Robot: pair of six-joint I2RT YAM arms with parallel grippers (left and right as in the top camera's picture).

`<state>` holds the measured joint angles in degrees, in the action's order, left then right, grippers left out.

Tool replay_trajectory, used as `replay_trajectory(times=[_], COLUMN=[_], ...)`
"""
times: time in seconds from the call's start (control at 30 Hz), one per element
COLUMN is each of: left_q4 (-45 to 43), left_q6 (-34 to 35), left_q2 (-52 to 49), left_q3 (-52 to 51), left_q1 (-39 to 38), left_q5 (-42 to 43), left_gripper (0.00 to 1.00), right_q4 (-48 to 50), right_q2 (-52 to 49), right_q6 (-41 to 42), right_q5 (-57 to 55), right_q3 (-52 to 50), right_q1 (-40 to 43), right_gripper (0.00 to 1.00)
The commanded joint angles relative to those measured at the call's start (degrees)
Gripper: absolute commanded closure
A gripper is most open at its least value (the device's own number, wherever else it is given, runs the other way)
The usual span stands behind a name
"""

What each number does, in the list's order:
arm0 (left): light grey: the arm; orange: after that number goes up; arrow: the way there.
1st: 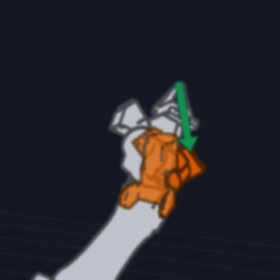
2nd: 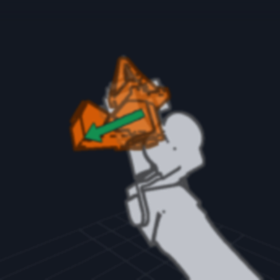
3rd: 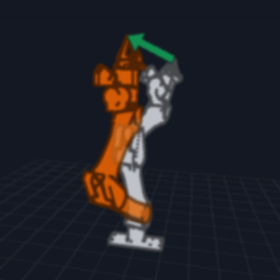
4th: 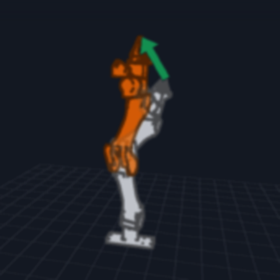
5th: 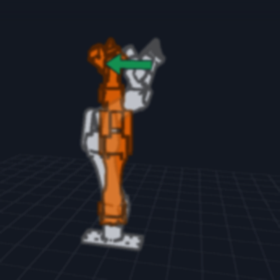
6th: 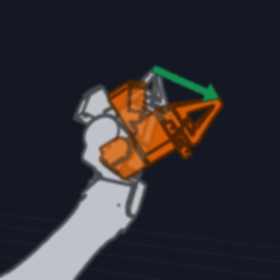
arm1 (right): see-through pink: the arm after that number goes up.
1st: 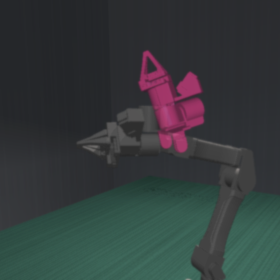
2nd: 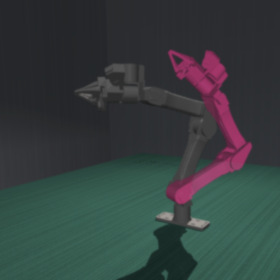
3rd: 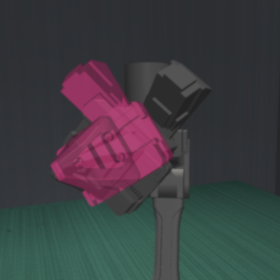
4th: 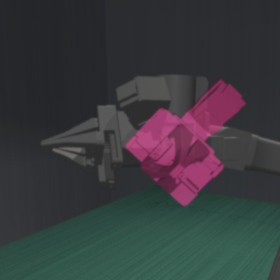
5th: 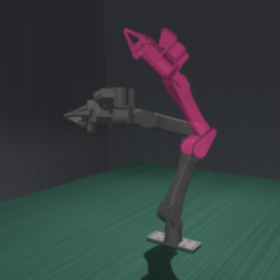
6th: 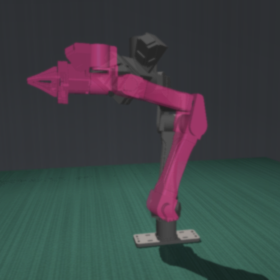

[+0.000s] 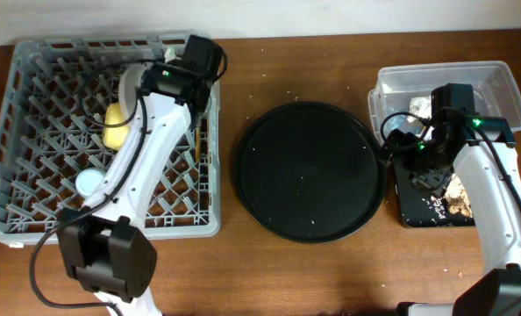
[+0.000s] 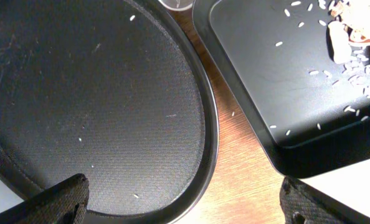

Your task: Sort waste into correct bins and load items into the dishwasher rack

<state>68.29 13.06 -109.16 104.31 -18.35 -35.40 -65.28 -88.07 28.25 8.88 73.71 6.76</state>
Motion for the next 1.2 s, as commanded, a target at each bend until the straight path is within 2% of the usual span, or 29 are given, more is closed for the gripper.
replay_trajectory(times=[0.0, 0.03, 0.1, 0.13, 0.23, 0.3, 0.57, 0.6, 0.67, 0.73, 0.87, 0.97, 1.03, 1.17], left_q4=[2.16, 2.49, 5.66, 7.74, 13.64, 13.84, 21.0, 21.46, 21.53, 21.62, 21.62, 21.62, 21.62, 21.62], left_q6=[0.09, 0.07, 0.11, 0.11, 0.15, 0.15, 0.15, 0.15, 0.15, 0.15, 0.15, 0.15, 0.15, 0.15], left_q2=[10.14, 13.22, 23.56, 28.48, 37.0, 39.23, 40.04, 40.04, 40.02, 40.02, 40.02, 40.02, 40.02, 40.04], left_q3=[5.33, 5.33, 5.33, 5.33, 5.33, 5.33, 5.33, 5.33, 5.33, 5.33, 5.33, 5.33, 5.33, 5.33], left_q1=[1.88, 2.75, 5.46, 6.03, 6.05, 6.05, 6.05, 6.05, 6.05, 6.05, 6.05, 6.05, 6.05, 6.05], left_q5=[16.87, 18.58, 19.37, 19.34, 20.22, 20.22, 20.22, 20.22, 20.22, 20.22, 20.22, 20.22, 20.22, 20.22], left_gripper=[0.38, 0.37, 0.29, 0.01, 0.01, 0.01, 0.01, 0.01, 0.01, 0.01, 0.01, 0.01, 0.01, 0.01], right_q4=[0.24, 0.85, 2.67, 3.82, 4.52, 4.42, 4.63, 7.67, 21.0, 36.46, 44.39, 57.55, 68.41, 68.35], right_q2=[1.92, 3.76, 15.93, 24.41, 37.35, 41.99, 44.94, 46.9, 52.89, 61.55, 76.78, 87.86, 87.86, 87.82], right_q6=[-9.53, -12.11, -14.29, -14.32, -14.32, -14.32, -14.8, -16.0, -16.9, -20.59, -20.52, -20.5, -20.5, -20.52], right_q5=[6.45, 7.02, 4.5, 3.98, 4.0, 4.0, 3.56, -0.31, -3.21, -3.17, -4.02, -6.38, -6.36, -6.38], right_q3=[0.46, 0.46, 0.46, 0.46, 0.46, 0.46, -0.31, -2.23, -12.39, -29.51, -51.1, -66.03, -72.74, -73.4], right_q1=[-0.35, -1.16, -6.54, -9.27, -10.88, -10.88, -10.88, -10.88, -10.88, -10.86, -10.82, -10.82, -10.84, -10.88], right_gripper=[0.01, 0.01, 0.02, 0.01, 0.01, 0.02, 0.02, 0.02, 0.01, 0.02, 0.02, 0.02, 0.01, 0.02])
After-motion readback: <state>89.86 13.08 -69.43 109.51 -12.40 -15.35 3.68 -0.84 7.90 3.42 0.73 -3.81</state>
